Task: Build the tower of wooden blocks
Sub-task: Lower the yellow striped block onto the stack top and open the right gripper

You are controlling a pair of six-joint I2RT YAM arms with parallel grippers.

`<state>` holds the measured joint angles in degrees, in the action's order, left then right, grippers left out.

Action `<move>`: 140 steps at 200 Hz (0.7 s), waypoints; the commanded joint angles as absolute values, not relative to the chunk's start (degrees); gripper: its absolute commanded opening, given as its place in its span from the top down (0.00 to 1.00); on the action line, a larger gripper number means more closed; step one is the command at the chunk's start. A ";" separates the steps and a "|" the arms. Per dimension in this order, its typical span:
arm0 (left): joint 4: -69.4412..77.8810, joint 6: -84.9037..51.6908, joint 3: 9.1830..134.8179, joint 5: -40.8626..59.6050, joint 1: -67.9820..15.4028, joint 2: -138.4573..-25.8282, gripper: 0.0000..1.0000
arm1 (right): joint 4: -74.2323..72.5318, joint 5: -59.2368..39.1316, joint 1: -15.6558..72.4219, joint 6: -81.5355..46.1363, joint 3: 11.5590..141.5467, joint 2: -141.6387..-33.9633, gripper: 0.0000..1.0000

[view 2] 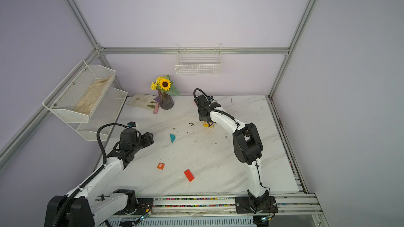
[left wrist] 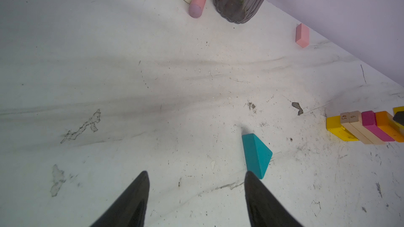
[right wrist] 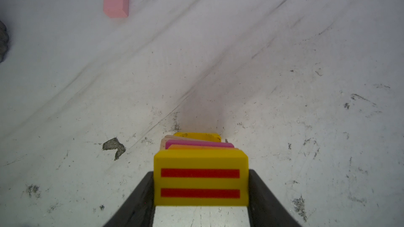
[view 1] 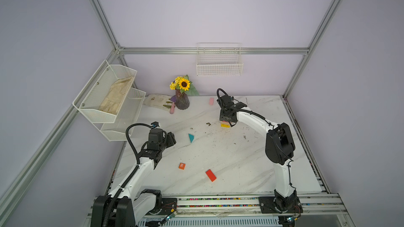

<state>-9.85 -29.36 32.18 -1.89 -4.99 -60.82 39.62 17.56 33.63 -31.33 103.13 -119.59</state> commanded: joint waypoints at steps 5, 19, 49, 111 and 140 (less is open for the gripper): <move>-7.65 -28.82 30.07 -1.67 -4.75 -59.85 0.32 | 40.77 18.41 33.14 -32.43 101.96 -118.59 0.44; -7.73 -28.83 30.12 -1.67 -4.75 -59.85 0.32 | 40.67 18.46 33.13 -32.43 101.70 -118.43 0.43; -7.82 -28.83 30.06 -1.67 -4.75 -59.79 0.32 | 40.69 18.63 33.05 -32.43 101.40 -118.56 0.41; -7.79 -28.83 30.16 -1.80 -4.77 -59.94 0.32 | 40.21 17.89 32.96 -32.52 101.69 -118.57 0.32; -7.81 -28.83 30.19 -1.68 -4.75 -59.94 0.32 | 39.69 17.32 32.96 -32.52 101.72 -118.74 0.27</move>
<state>-9.85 -29.36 32.18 -1.89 -4.99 -60.82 39.59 17.39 33.36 -31.88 102.26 -119.59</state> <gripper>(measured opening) 0.680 0.720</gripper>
